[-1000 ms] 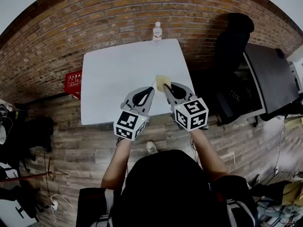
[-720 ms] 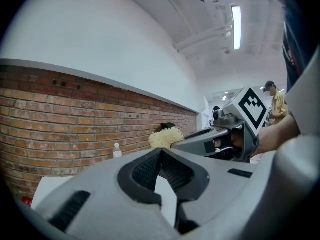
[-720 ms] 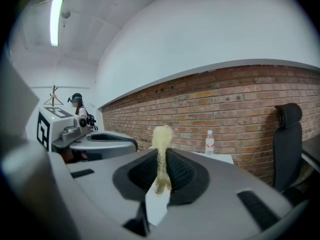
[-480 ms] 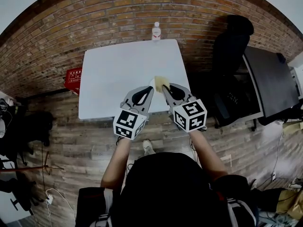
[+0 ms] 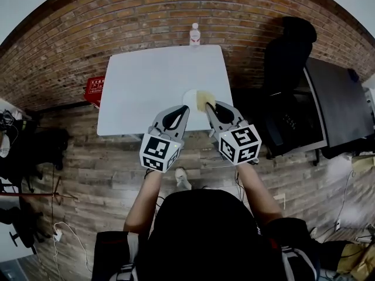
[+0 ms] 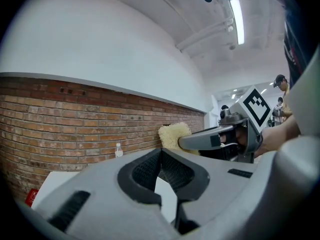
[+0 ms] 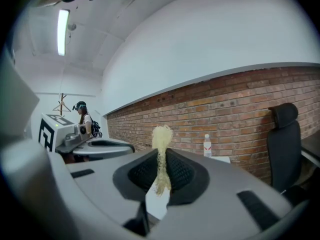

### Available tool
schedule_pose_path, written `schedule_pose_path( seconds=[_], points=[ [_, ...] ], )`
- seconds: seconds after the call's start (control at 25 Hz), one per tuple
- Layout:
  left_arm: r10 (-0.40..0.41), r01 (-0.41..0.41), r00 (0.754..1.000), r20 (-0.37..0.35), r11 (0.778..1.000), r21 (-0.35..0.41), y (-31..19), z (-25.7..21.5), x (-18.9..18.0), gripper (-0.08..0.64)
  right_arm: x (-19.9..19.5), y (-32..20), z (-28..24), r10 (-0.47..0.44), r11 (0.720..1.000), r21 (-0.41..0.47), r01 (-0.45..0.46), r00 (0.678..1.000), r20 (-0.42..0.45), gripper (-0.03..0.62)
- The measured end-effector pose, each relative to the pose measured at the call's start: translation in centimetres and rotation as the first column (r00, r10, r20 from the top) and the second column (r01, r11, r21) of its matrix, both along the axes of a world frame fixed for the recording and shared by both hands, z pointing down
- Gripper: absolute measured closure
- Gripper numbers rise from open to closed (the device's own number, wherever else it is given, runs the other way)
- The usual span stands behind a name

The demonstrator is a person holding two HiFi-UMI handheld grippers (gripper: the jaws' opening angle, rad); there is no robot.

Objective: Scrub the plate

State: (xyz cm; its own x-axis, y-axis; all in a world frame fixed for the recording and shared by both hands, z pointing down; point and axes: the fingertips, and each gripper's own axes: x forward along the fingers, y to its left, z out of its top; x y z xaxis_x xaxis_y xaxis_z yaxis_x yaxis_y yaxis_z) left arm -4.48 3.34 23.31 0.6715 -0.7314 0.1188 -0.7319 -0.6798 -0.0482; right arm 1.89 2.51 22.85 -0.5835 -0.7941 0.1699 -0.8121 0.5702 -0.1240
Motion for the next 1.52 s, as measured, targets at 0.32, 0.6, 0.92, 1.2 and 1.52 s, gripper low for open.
schedule_pose_path(
  seconds=[0.32, 0.6, 0.92, 1.2, 1.52],
  points=[
    [-0.019, 0.019, 1.0, 0.007, 1.0, -0.007, 3.8, 0.5, 2.1, 0.54, 2.3, 3.6, -0.1, -0.014, 1.0, 0.02, 0.013, 1.0, 0.026, 0.551],
    [-0.034, 0.034, 0.999, -0.001, 0.999, 0.001, 6.9, 0.5, 3.8, 0.54, 4.1, 6.5, 0.0, -0.035, 0.999, 0.03, 0.035, 0.999, 0.029, 0.551],
    [-0.069, 0.069, 0.998, -0.001, 0.997, 0.027, 8.6, 0.0, 4.3, 0.54, 4.8, 8.2, -0.3, -0.059, 0.997, 0.051, 0.057, 0.998, 0.029, 0.551],
    [-0.074, 0.074, 0.997, -0.003, 0.996, 0.047, 8.7, -0.9, 3.8, 0.538, 4.1, 8.3, -1.1, -0.071, 0.995, 0.067, 0.069, 0.997, 0.029, 0.551],
    [-0.042, 0.042, 0.999, -0.002, 0.998, 0.049, 8.8, -1.4, 3.0, 0.539, 3.2, 8.6, -1.5, -0.046, 0.997, 0.066, 0.045, 0.999, 0.024, 0.551]
  ],
)
